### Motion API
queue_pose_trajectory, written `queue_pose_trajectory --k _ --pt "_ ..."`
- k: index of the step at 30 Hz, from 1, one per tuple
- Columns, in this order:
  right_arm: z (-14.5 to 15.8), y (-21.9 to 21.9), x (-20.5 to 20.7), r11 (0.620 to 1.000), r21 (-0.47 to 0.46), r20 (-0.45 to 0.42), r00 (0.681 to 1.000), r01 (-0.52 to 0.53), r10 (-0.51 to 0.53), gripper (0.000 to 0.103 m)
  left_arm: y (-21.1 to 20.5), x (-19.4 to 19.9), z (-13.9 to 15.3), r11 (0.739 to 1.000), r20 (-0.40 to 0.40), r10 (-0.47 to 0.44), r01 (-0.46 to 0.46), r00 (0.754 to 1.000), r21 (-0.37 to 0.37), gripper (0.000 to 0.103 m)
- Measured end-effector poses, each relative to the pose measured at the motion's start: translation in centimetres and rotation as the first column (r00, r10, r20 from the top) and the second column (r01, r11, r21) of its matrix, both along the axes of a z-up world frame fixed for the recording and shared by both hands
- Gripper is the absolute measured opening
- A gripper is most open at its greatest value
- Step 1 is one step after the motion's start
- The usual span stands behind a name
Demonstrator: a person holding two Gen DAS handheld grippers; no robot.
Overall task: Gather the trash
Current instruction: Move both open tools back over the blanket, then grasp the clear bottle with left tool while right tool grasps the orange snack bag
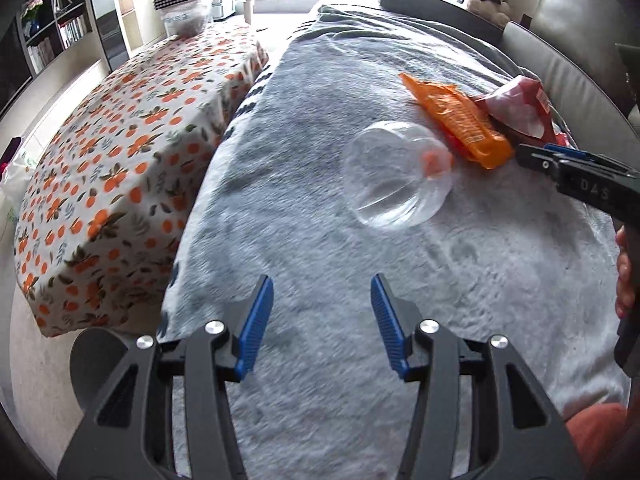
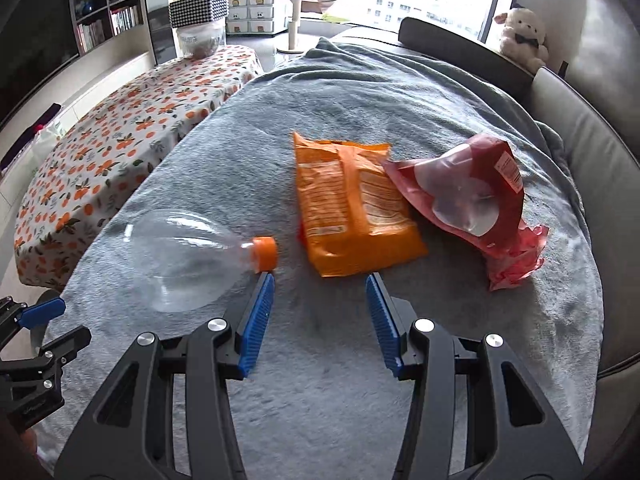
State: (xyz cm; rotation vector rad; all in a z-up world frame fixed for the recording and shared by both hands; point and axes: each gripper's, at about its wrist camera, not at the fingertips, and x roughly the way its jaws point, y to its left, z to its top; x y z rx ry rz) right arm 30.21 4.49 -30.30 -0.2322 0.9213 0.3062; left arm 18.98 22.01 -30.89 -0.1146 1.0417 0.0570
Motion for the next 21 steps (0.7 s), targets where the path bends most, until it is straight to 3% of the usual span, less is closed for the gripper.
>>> queue_pose_trajectory --k 7,11,21 --pt "-3.0 -0.6 3.6 0.999 0.000 0.001 0.999 -0.037 0.037 0.048 -3.5 5.2 -1.6 1.000 -0.018 -0.013 0.014 1.000 0.009 0.052" --pt "-3.8 0.2 5.0 0.998 -0.003 0.025 0.998 -0.058 0.058 0.065 -3.9 7.0 -2.7 1.000 -0.034 0.005 -0.005 0.999 -0.006 0.051" --pt "-5.7 1.4 8.0 0.997 -0.029 0.031 0.997 -0.068 0.069 0.067 -3.4 6.9 -2.4 0.997 0.013 0.075 -0.075 0.997 0.004 0.055"
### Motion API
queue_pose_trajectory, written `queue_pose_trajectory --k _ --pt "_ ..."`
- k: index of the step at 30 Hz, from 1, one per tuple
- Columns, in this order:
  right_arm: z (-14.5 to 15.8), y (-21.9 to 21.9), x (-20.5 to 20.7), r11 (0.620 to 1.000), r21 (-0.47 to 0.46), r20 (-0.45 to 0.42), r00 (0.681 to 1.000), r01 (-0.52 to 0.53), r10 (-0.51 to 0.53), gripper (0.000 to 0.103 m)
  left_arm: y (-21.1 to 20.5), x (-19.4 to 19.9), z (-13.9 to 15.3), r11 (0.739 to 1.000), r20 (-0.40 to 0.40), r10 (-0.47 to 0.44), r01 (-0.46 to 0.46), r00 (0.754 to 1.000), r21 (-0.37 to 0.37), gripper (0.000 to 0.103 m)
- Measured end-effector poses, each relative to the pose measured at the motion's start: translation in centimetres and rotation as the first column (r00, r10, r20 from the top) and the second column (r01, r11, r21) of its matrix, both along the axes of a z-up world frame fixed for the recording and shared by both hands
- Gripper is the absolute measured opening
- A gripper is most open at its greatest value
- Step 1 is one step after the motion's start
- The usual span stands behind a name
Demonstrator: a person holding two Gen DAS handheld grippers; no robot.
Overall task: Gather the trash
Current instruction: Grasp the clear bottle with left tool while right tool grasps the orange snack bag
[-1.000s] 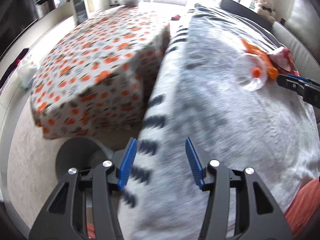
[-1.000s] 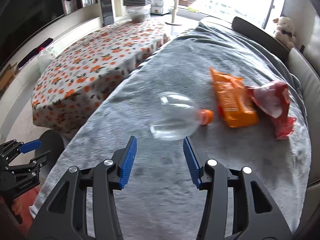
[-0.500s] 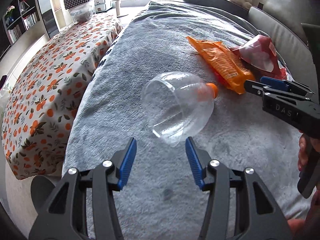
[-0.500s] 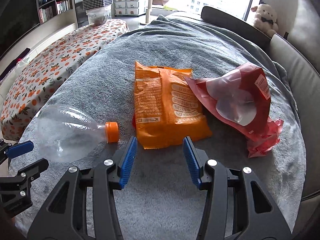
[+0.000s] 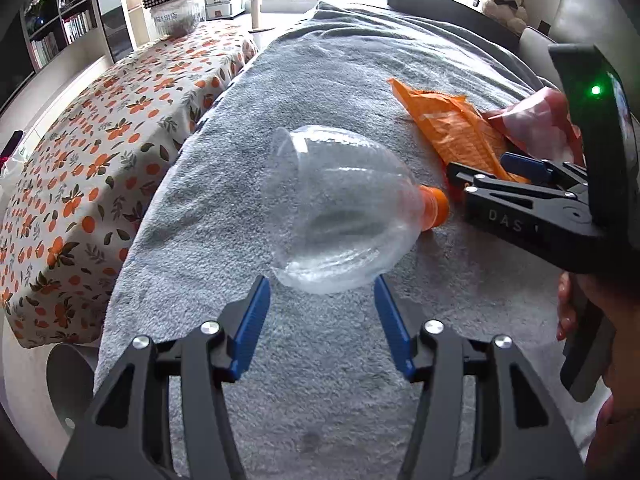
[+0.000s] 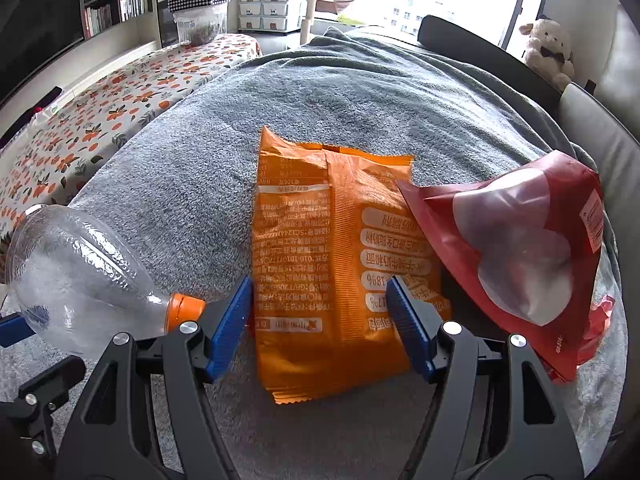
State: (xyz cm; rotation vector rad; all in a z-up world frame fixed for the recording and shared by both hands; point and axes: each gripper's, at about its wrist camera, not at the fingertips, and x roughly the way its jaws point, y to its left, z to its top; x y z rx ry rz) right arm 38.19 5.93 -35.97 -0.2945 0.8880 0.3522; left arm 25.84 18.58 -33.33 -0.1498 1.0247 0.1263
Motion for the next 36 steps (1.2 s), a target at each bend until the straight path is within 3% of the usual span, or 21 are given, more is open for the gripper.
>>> queue_pose_trajectory --k 4,11,15,21,22,24,29,36 --pt "-0.1 0.3 0.1 1.000 -0.018 0.006 1.000 -0.009 0.009 0.067 1.0 -0.4 0.4 0.999 0.018 0.042 -0.042 0.999 -0.027 0.055" --pt "-0.2 0.4 0.3 1.000 -0.017 0.004 1.000 -0.007 0.007 0.067 1.1 0.9 -0.4 0.999 0.007 0.036 -0.036 0.999 -0.035 0.055" --pt "-0.1 0.3 0.4 1.000 -0.011 -0.003 1.000 -0.007 0.007 0.067 1.4 0.8 0.2 0.997 0.058 0.019 -0.015 0.998 -0.070 0.073" --pt "-0.1 0.2 0.5 1.000 -0.005 -0.012 1.000 -0.003 0.003 0.067 0.5 2.1 0.6 0.998 0.081 -0.049 0.052 0.996 -0.038 0.072" --pt "-0.1 0.2 0.6 1.000 -0.005 -0.013 1.000 -0.004 0.004 0.067 0.3 2.2 0.6 0.998 0.084 -0.060 0.063 0.995 -0.032 0.070" --pt "-0.1 0.2 0.5 1.000 -0.007 -0.014 1.000 -0.005 0.004 0.067 -0.1 2.2 0.7 0.996 0.086 -0.086 0.088 0.993 -0.028 0.058" --pt "-0.1 0.4 0.5 1.000 -0.013 -0.013 1.000 -0.008 0.008 0.063 -1.0 1.4 0.7 0.992 0.099 -0.127 0.126 0.987 0.013 0.044" --pt "0.0 0.3 0.1 0.999 -0.041 0.000 1.000 0.001 -0.001 0.035 -1.9 0.9 1.4 0.986 0.119 -0.168 0.169 0.979 0.003 0.018"
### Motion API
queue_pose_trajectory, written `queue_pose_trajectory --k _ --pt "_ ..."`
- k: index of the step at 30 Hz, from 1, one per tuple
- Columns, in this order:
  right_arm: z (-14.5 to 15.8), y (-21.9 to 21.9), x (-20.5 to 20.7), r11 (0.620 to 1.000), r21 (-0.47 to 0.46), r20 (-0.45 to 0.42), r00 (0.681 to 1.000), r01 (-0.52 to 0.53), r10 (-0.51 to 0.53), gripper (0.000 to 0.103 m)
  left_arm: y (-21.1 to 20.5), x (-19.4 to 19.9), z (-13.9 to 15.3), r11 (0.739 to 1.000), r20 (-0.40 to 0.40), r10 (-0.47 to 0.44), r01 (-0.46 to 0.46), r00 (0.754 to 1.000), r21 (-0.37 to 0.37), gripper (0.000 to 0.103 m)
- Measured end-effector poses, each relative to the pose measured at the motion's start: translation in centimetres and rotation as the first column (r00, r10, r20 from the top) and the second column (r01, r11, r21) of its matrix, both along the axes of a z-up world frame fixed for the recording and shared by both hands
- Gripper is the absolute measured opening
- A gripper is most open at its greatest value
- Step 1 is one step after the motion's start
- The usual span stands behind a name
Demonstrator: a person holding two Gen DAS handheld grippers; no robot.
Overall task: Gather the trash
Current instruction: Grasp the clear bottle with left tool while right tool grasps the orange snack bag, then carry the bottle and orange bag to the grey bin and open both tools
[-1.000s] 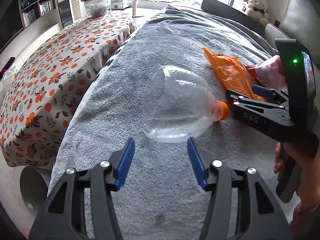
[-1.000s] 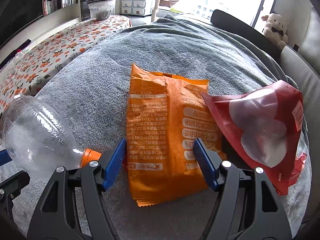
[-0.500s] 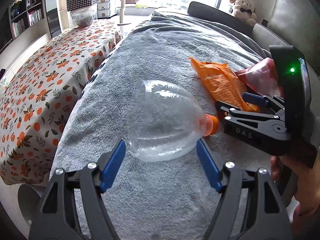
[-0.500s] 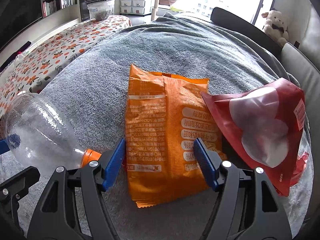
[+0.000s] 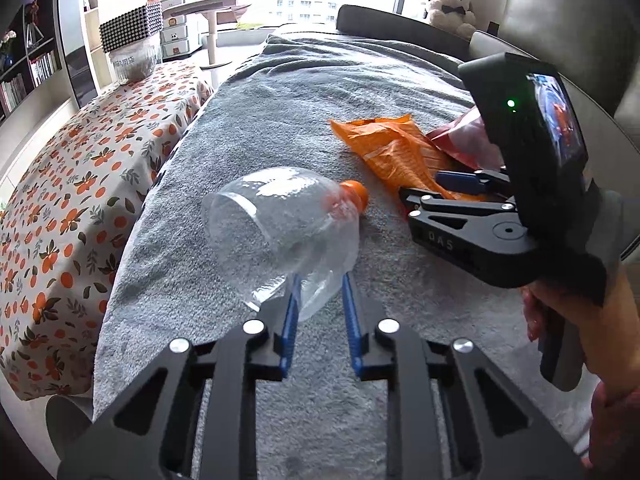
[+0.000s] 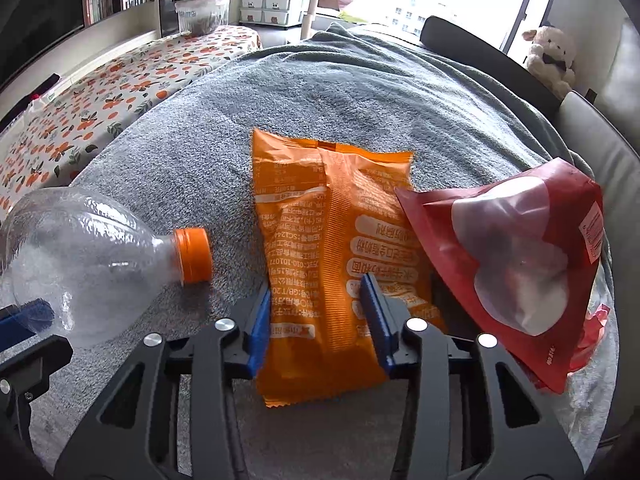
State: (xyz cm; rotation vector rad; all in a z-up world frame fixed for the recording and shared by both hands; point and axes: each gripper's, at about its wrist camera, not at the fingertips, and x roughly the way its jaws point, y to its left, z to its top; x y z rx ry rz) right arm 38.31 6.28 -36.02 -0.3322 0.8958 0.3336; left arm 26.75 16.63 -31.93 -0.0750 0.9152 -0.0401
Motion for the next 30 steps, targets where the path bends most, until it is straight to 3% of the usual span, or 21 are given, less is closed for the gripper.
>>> queue_pose_trajectory --k 4,10,19,30 --pt "0.8 -0.6 -0.2 1.000 0.029 0.006 1.000 0.009 -0.009 0.014 -0.4 -0.3 0.5 1.000 0.012 -0.013 0.013 1.000 0.003 0.008" --pt "2.3 -0.3 -1.6 0.998 0.055 0.031 0.999 -0.016 0.014 0.005 0.5 -1.1 1.5 1.000 0.022 0.015 -0.015 1.000 -0.009 0.003" --pt "5.0 1.0 -5.8 0.994 0.094 0.037 0.998 -0.051 0.048 0.003 2.7 -3.7 3.5 0.998 0.036 0.062 -0.062 0.997 -0.005 0.003" --pt "8.6 2.2 -13.5 0.988 0.125 0.037 0.996 -0.088 0.084 0.003 5.9 -10.0 5.2 0.993 0.037 0.114 -0.114 0.993 -0.012 0.003"
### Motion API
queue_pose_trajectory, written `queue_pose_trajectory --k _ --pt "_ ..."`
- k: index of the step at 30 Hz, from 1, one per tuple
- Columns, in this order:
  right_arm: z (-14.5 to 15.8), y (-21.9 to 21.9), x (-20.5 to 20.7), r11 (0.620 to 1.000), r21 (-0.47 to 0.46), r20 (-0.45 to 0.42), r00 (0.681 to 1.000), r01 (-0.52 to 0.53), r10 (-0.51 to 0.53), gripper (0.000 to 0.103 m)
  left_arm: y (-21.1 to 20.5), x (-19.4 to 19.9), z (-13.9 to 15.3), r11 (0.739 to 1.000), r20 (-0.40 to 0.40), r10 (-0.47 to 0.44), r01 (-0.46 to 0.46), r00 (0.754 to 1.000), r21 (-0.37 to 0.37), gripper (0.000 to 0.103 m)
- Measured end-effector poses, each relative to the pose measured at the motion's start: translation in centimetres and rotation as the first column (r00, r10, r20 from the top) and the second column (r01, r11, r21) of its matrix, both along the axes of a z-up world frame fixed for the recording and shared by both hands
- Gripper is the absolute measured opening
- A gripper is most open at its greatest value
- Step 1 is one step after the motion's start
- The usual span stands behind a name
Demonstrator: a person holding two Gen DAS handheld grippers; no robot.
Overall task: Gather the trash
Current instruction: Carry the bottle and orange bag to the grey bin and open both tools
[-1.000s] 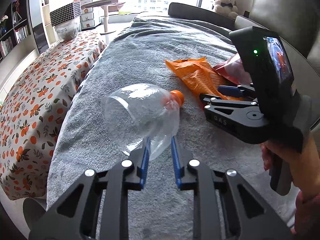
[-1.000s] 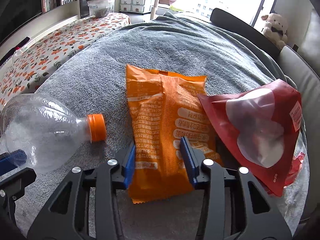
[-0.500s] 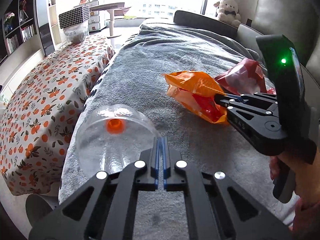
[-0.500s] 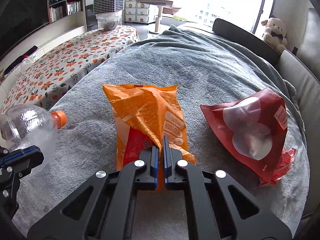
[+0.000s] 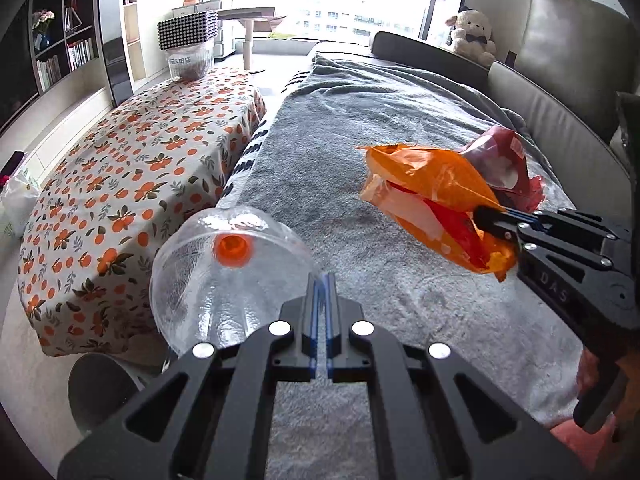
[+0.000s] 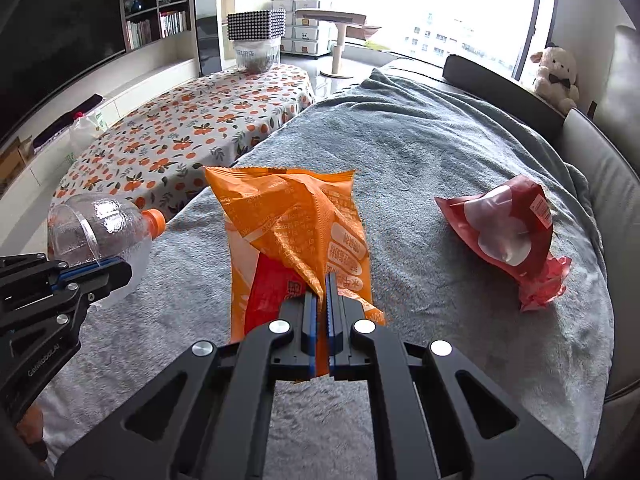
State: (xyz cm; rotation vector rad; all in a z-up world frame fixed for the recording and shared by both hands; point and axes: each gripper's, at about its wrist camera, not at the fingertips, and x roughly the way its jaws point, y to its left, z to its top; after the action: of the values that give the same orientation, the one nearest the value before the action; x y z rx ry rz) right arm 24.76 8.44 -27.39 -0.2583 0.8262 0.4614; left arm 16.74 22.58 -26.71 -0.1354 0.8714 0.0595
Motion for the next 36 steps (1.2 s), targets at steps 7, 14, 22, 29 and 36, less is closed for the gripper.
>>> queue_pose_trajectory --k 7,14,22,29,36 --pt "1.8 1.4 -5.1 1.000 0.011 0.008 1.000 -0.024 0.024 0.003 2.5 -5.0 1.3 0.999 0.019 0.046 -0.046 0.999 -0.005 0.003" --pt "3.5 5.3 -10.6 0.995 0.024 0.021 0.995 -0.098 0.097 0.003 7.4 -11.4 2.3 0.992 0.044 0.123 -0.123 0.991 0.000 0.003" --pt "3.6 14.1 -16.7 0.967 0.048 0.012 0.968 -0.252 0.252 0.003 15.9 -19.1 2.3 0.965 0.045 0.261 -0.262 0.964 0.023 0.003" --pt "1.3 23.0 -20.8 0.922 0.080 -0.067 0.921 -0.379 0.384 0.003 23.6 -24.8 0.6 0.919 0.006 0.392 -0.391 0.920 0.037 0.003" --pt "-3.3 30.9 -22.8 0.894 0.068 -0.181 0.876 -0.443 0.448 0.003 29.5 -28.4 -2.3 0.879 -0.057 0.476 -0.476 0.877 0.019 0.003"
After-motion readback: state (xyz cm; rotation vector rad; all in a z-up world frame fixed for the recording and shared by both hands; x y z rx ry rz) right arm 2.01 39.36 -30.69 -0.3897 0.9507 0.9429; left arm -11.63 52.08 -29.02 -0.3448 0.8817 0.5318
